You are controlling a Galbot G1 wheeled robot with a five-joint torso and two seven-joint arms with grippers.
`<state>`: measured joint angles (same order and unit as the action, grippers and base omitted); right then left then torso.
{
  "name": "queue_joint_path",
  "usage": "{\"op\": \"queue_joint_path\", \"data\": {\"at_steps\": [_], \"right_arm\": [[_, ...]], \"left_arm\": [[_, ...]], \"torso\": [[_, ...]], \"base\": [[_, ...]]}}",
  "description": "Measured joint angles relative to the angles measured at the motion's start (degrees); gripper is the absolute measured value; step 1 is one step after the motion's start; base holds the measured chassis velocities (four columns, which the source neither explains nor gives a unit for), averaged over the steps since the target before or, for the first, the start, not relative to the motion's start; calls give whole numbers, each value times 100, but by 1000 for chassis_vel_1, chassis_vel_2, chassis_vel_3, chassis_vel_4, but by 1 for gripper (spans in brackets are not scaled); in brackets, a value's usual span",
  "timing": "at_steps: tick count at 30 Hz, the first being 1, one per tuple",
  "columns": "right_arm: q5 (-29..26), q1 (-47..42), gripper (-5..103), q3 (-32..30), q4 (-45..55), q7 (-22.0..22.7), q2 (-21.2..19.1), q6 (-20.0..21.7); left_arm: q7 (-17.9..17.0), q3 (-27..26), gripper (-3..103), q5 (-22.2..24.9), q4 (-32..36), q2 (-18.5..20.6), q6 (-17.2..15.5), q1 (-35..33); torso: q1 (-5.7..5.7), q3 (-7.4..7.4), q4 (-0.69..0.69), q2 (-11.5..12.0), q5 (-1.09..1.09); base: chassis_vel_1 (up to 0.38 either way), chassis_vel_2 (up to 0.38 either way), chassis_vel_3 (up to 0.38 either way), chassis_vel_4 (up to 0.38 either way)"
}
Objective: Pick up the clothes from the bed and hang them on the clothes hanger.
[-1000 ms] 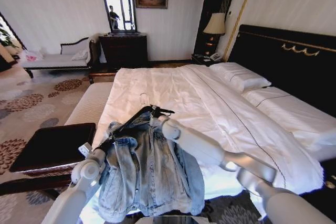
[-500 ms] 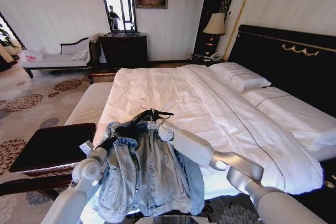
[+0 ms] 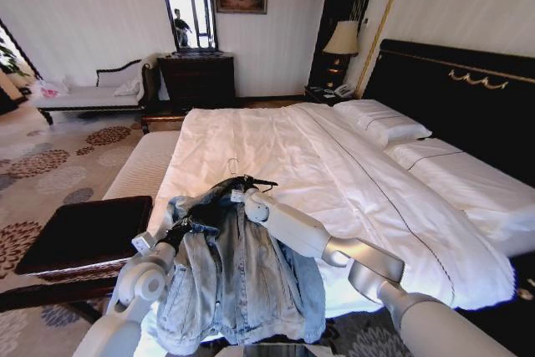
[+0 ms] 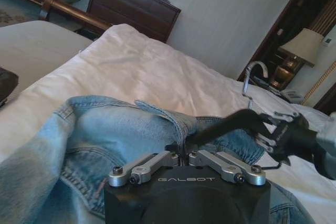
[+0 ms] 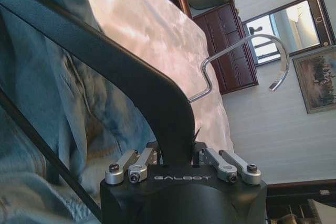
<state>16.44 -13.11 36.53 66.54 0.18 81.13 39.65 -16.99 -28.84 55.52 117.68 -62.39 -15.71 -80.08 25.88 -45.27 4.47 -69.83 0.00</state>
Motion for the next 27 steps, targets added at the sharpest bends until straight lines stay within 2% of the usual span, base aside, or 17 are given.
{"op": "queue_joint_path", "data": {"at_steps": [4,7,18,23,27], "right_arm": [[-110,47,29,97,59,-1,67,148],[-255,65,29,140,137,1,174,271],[-497,25,29,166,-51,101,559,280],[-624,-20,28,160,-149,121,718,277],[-641,-32,28,163,-29,95,668,272]], "left_arm": [[-17,142,3,-96,9,7,7,51],[5,396,3,-474,14,9,48,71],[-27,657,3,-899,65,-3,72,51],[7,778,3,-1364,132,-17,94,-153],[13,774,0,-1631,7,-29,122,-188]], "torso": [[0,0,0,0,0],[0,0,1,0,0],[0,0,1,0,-1],[0,0,0,0,0],[-1,0,0,0,0]], "base": [[0,0,0,0],[0,0,0,0],[0,0,0,0],[0,0,0,0],[0,0,0,0]]}}
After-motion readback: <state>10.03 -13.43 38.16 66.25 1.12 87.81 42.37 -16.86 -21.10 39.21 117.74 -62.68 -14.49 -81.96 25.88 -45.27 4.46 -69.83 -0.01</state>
